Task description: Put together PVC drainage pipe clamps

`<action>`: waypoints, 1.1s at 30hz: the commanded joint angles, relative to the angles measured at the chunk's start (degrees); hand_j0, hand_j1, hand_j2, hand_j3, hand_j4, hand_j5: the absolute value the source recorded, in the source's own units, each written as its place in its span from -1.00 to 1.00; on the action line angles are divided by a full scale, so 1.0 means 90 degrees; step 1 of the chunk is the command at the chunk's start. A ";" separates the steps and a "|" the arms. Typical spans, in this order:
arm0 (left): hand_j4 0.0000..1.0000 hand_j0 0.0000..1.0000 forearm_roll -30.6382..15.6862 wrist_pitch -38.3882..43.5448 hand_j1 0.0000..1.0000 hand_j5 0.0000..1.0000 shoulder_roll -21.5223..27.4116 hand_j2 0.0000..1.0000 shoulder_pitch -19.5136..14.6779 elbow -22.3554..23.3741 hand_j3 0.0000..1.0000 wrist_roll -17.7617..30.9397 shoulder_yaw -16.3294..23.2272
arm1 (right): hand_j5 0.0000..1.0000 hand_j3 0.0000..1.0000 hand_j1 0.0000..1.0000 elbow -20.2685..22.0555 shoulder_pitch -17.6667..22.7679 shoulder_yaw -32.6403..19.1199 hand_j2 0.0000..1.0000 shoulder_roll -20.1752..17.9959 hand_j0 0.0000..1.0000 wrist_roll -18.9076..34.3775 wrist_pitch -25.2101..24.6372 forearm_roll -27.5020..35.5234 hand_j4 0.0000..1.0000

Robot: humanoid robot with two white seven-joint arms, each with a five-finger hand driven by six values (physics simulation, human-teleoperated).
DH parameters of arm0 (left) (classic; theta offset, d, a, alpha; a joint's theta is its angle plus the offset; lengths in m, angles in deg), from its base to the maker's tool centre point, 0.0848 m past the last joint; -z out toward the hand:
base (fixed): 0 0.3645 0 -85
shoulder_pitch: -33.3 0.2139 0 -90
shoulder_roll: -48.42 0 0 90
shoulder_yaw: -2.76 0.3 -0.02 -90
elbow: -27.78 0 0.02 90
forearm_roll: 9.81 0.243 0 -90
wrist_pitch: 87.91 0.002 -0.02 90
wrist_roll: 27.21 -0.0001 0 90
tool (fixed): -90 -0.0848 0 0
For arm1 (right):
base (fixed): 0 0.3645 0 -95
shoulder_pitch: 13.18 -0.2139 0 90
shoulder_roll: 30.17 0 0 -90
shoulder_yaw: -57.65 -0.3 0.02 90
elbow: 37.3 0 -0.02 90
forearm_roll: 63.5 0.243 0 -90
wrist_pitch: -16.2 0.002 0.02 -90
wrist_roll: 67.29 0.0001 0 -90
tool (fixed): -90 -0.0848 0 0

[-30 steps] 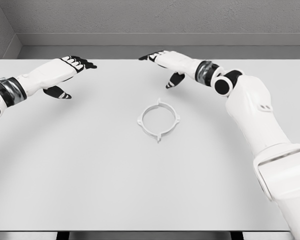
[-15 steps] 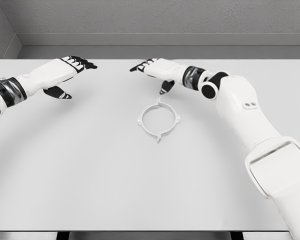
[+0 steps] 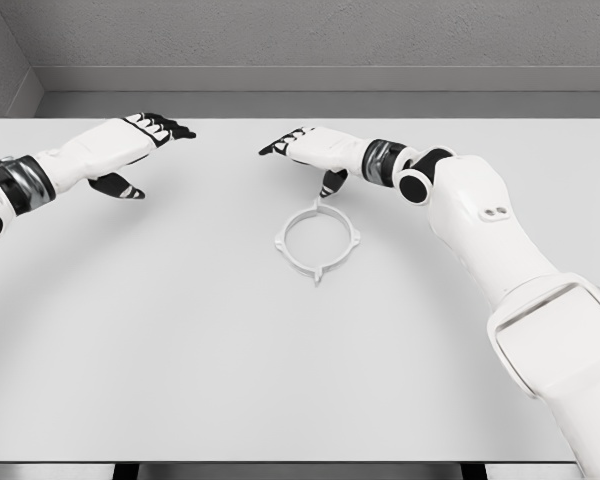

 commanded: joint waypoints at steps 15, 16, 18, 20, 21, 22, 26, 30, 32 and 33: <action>1.00 1.00 -0.0149 0.0008 1.00 1.00 0.0022 1.00 0.0000 0.0001 1.00 -0.0008 -0.0016 | 1.00 1.00 1.00 0.0039 0.0010 0.0070 1.00 0.0015 1.00 0.0016 -0.0008 0.0048 1.00; 1.00 1.00 -0.0158 0.0008 1.00 1.00 0.0022 1.00 0.0000 -0.0009 1.00 -0.0008 -0.0016 | 1.00 1.00 1.00 0.0048 0.0000 0.0061 1.00 0.0005 1.00 0.0006 -0.0008 0.0057 1.00; 1.00 1.00 -0.0149 0.0008 1.00 1.00 0.0022 1.00 0.0000 0.0001 1.00 -0.0008 -0.0016 | 1.00 1.00 1.00 0.0039 0.0000 0.0002 1.00 -0.0024 1.00 0.0006 -0.0008 0.0067 1.00; 1.00 1.00 -0.0149 0.0008 1.00 1.00 0.0022 1.00 0.0000 0.0001 1.00 -0.0008 -0.0016 | 1.00 1.00 1.00 0.0048 -0.0039 -0.0203 1.00 -0.0044 1.00 0.0006 -0.0008 0.0087 1.00; 1.00 1.00 -0.0149 0.0008 1.00 1.00 0.0022 1.00 0.0000 -0.0009 1.00 -0.0008 -0.0016 | 1.00 1.00 1.00 0.0048 -0.0059 -0.0252 1.00 -0.0044 1.00 0.0006 -0.0008 0.0106 1.00; 1.00 1.00 -0.0149 0.0008 1.00 1.00 0.0022 1.00 0.0000 -0.0009 1.00 -0.0008 -0.0016 | 1.00 1.00 1.00 0.0058 -0.0097 -0.0281 1.00 -0.0054 1.00 0.0006 -0.0008 0.0116 1.00; 1.00 1.00 -0.0158 0.0008 1.00 1.00 0.0022 1.00 0.0000 -0.0009 1.00 -0.0008 -0.0016 | 1.00 1.00 1.00 0.0058 -0.0234 -0.0711 1.00 -0.0141 1.00 0.0006 -0.0008 0.0116 1.00; 1.00 1.00 -0.0158 0.0008 1.00 1.00 0.0022 1.00 0.0010 -0.0009 1.00 0.0002 -0.0016 | 1.00 1.00 1.00 0.0068 -0.0205 -0.0721 1.00 -0.0688 1.00 -0.0013 -0.0008 0.0116 1.00; 1.00 1.00 -0.0168 0.0008 1.00 1.00 0.0022 1.00 0.0029 -0.0048 1.00 -0.0008 0.0004 | 1.00 1.00 1.00 0.0068 -0.0146 -0.0662 1.00 -0.0835 1.00 -0.0013 -0.0008 0.0087 1.00; 1.00 1.00 -0.0188 0.0008 1.00 1.00 0.0013 1.00 0.0039 -0.0067 1.00 0.0002 0.0023 | 1.00 1.00 1.00 0.0058 -0.0117 -0.0652 1.00 -0.0845 1.00 -0.0013 -0.0008 0.0057 1.00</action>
